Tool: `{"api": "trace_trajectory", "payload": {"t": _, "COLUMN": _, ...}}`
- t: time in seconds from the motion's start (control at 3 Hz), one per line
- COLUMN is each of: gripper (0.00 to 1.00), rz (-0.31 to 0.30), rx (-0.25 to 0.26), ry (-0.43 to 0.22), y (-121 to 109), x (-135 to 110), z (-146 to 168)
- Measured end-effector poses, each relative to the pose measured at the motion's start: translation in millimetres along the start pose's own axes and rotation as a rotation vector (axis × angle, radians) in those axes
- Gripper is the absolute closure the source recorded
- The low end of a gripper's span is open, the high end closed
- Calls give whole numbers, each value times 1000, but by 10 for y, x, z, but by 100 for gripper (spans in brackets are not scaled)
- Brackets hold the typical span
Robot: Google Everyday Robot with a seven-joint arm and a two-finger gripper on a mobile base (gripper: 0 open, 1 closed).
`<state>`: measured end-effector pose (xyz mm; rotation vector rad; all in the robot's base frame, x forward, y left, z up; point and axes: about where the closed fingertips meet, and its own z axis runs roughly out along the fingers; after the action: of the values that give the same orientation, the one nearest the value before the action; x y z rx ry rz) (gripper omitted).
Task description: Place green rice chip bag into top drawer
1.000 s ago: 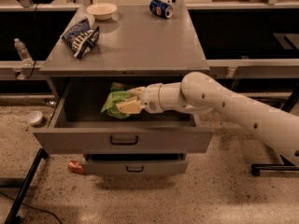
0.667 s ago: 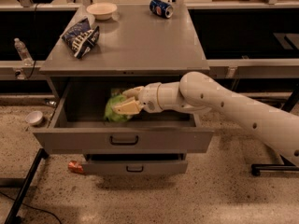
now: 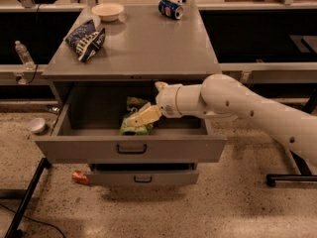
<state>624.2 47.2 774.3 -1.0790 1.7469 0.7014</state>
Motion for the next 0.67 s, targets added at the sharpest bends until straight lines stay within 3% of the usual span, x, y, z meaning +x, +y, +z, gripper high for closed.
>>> {"api": "trace_trajectory", "payload": {"t": 0.33, "gripper": 0, "rz": -61, "rx": 52, "ry": -38, "y": -132, "x": -288, "z": -297}}
{"api": "trace_trajectory", "payload": {"t": 0.67, "gripper": 0, "rz": -124, "rx": 70, "ry": -78, "y": -257, "x": -569, "z": -427}}
